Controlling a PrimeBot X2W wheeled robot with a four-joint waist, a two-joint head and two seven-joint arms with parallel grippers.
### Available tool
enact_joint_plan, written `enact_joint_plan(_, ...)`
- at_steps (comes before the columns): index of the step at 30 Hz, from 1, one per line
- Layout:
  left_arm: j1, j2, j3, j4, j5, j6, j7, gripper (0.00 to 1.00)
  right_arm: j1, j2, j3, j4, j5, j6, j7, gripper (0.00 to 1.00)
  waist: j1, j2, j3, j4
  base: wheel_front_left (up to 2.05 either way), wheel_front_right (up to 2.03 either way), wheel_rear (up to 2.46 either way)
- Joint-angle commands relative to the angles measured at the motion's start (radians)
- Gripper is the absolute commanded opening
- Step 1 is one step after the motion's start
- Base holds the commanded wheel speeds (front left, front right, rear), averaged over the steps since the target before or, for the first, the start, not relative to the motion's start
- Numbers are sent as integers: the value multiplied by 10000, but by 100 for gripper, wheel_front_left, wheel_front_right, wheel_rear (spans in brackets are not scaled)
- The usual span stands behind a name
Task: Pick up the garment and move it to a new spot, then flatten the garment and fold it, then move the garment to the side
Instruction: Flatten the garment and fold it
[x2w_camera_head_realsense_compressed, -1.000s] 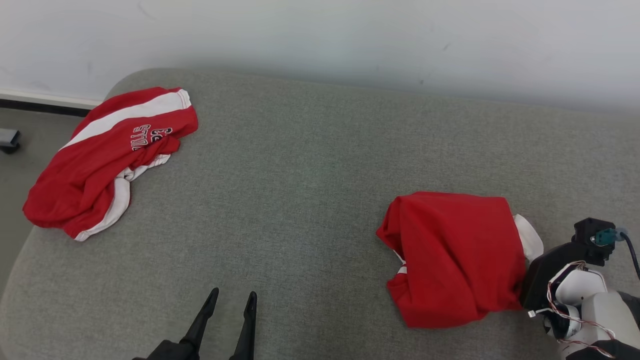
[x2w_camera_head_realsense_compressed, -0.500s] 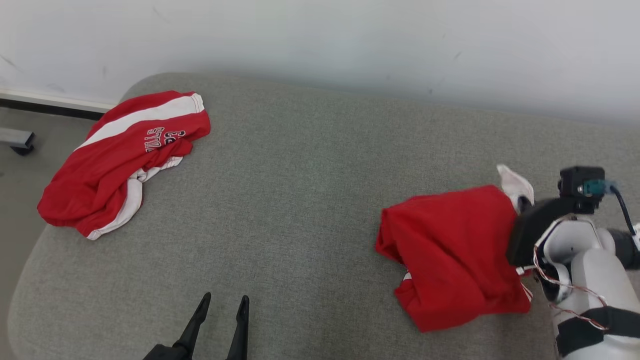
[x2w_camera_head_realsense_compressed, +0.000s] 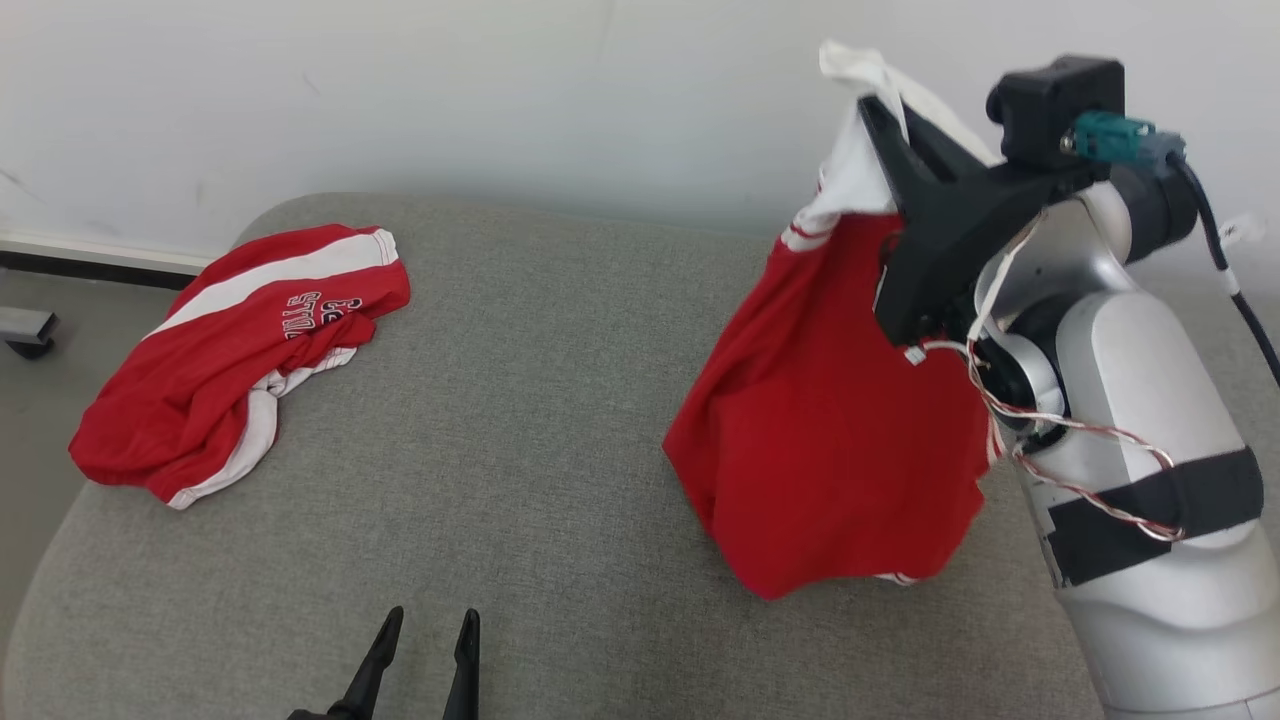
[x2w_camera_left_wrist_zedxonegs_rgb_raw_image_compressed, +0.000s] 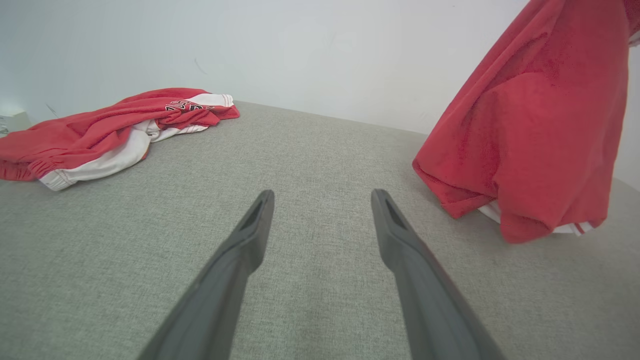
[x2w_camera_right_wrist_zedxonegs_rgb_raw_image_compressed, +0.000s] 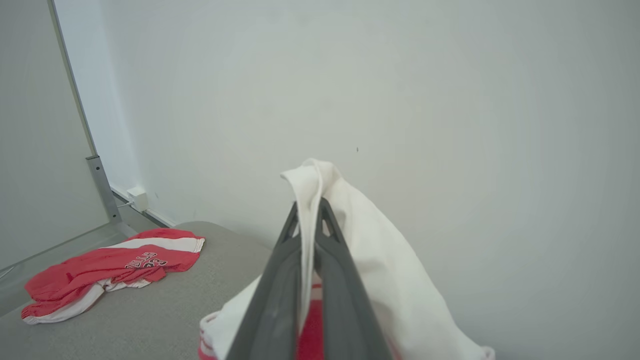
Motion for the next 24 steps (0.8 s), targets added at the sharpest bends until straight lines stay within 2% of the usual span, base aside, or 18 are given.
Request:
enact_joint_plan(1,91,-30,63,-56,42,19,-33,100,-476,1,256,-36,125,26,-247,0,0,-1,-36,-41,0,0,0)
enact_joint_plan(6,152,-41,111,-89,78,18,-33,100,-1510,128,784,176,303,25,-960,0,0,-1,-94,-35,0,0,0)
enact_joint_plan(10,251,-54,146,-145,107,18,-33,100,-2586,339,765,295,503,20,-2655,0,0,-1,-156,-74,0,0,0)
enact_joint_plan(13,272,-60,159,-156,112,18,-33,100,-2748,384,513,427,493,20,-3294,0,0,-1,-186,-104,0,0,0)
enact_joint_plan(16,339,-60,166,-170,123,18,-33,100,-2411,287,-20,877,331,20,-3612,0,0,-1,-239,-151,0,0,0)
enact_joint_plan(24,398,-39,51,-170,89,18,-33,100,266,-238,-2223,2184,-502,20,-3610,0,0,-1,-138,-429,0,0,0)
